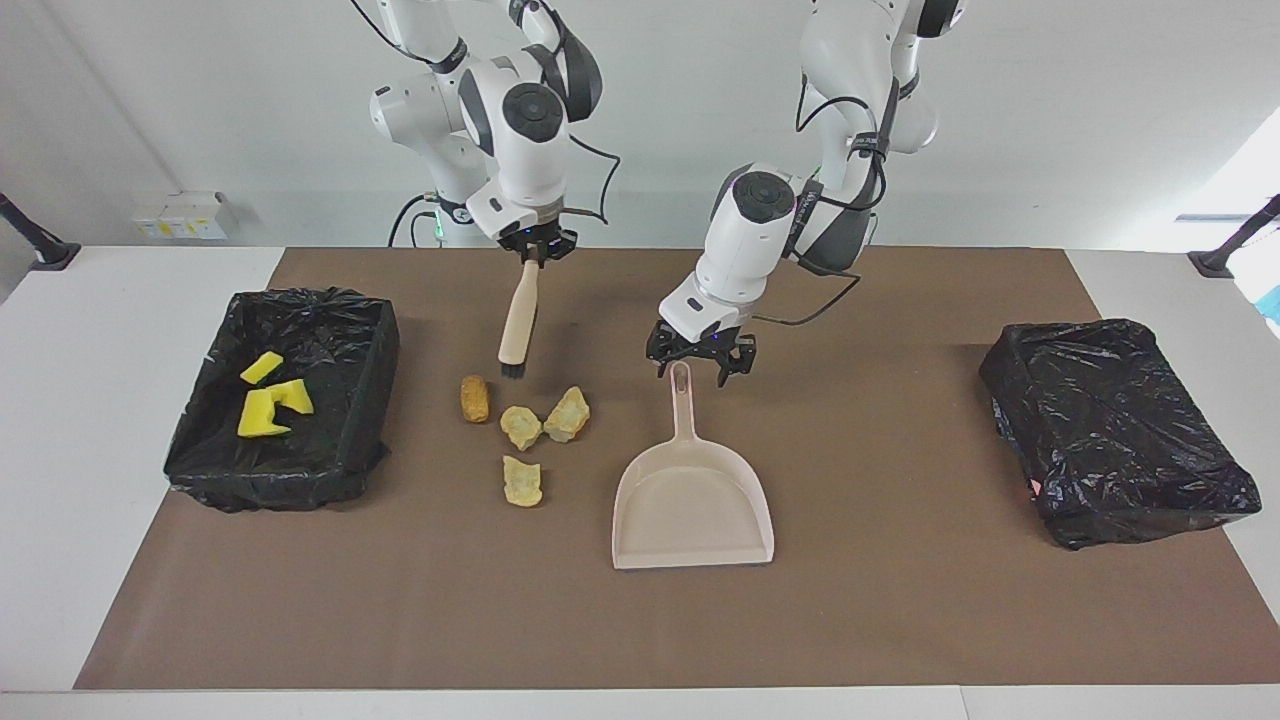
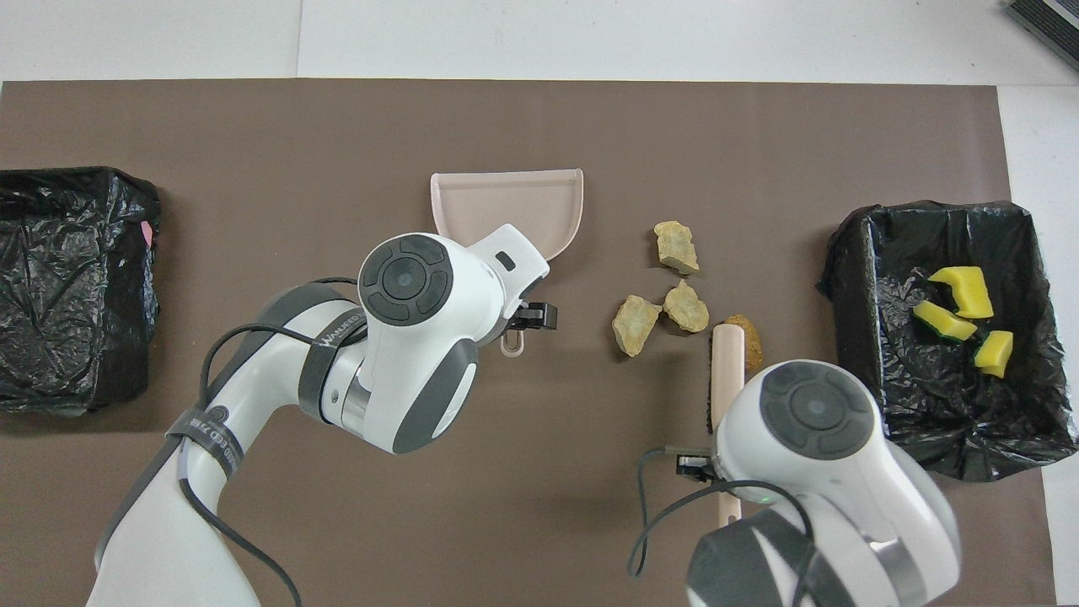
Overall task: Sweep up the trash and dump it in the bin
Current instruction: 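Drag the dustpan with the left gripper toward the tan pieces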
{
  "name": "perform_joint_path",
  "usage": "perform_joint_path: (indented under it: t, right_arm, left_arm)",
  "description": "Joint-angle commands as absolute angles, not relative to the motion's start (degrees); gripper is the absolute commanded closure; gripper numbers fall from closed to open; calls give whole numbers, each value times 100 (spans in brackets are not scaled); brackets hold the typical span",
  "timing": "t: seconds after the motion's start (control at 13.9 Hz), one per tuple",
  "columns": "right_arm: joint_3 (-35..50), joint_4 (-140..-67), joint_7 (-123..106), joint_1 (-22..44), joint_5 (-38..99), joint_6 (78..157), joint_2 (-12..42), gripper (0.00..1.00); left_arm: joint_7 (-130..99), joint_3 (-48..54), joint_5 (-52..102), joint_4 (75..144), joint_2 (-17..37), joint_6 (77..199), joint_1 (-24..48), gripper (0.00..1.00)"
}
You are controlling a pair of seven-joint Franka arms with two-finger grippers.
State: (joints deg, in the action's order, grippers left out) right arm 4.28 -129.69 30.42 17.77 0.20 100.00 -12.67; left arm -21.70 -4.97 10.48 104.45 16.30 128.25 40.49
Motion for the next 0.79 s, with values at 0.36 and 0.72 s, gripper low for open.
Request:
perform_joint_path:
  t: [0.36, 0.72]
  right_arm:
    - [510, -13710, 1230, 193, -88, 11011, -1468, 100]
    - [510, -13895, 1133, 193, -79, 11600, -1171, 100]
  left_arm:
    - [-2144, -554, 1063, 10046, 2144, 12876, 4104, 1]
    - [-2136, -536, 1107, 10055, 2241, 12937, 4157, 51]
